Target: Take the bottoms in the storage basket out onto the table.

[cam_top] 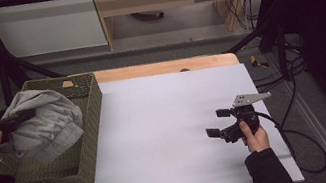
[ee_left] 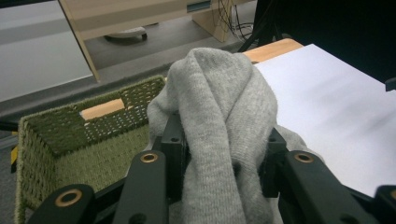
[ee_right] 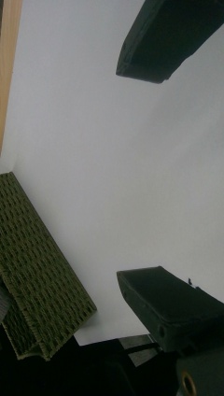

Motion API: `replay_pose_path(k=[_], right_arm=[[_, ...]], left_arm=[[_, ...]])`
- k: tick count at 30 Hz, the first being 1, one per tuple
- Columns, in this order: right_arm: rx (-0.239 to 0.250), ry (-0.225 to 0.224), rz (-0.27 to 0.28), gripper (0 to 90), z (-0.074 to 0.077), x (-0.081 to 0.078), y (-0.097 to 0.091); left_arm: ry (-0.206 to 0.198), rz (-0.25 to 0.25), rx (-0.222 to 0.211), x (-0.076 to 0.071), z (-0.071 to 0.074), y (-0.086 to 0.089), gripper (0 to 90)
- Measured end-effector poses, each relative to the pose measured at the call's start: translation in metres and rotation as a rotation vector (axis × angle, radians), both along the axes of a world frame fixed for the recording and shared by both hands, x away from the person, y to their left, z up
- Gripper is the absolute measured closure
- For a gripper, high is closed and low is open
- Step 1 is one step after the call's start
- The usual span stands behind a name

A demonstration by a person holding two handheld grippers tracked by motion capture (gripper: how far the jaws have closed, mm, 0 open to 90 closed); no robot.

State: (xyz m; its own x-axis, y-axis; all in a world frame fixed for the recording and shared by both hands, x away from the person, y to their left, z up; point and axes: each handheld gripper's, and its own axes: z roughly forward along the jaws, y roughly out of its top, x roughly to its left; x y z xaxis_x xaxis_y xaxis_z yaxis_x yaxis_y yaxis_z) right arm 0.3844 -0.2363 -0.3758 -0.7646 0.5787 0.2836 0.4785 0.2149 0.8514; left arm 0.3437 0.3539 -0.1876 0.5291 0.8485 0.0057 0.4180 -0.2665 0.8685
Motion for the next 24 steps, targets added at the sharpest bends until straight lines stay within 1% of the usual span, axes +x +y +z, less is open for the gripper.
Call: replay_pose_path(k=[3, 16, 23, 24], right_arm=[[-0.002, -0.002, 0.001, 4.0, 0.0, 0.0, 0.0], [0.0, 0.0, 0.001, 4.0, 0.0, 0.0, 0.0], [0.002, -0.001, -0.001, 4.0, 0.0, 0.0, 0.0], [0.003, 0.0, -0.001, 4.0, 0.0, 0.0, 0.0]], left_arm=[[-0.008, -0.006, -0.005, 0.0, 0.002, -0.002, 64.1], [-0.017, -0.039, -0.008, 0.002, 0.008, -0.016, 64.1], [-0.027, -0.063, -0.001, 0.003, 0.012, -0.027, 64.1], [-0.037, -0.064, 0.002, 0.003, 0.013, -0.028, 64.1]])
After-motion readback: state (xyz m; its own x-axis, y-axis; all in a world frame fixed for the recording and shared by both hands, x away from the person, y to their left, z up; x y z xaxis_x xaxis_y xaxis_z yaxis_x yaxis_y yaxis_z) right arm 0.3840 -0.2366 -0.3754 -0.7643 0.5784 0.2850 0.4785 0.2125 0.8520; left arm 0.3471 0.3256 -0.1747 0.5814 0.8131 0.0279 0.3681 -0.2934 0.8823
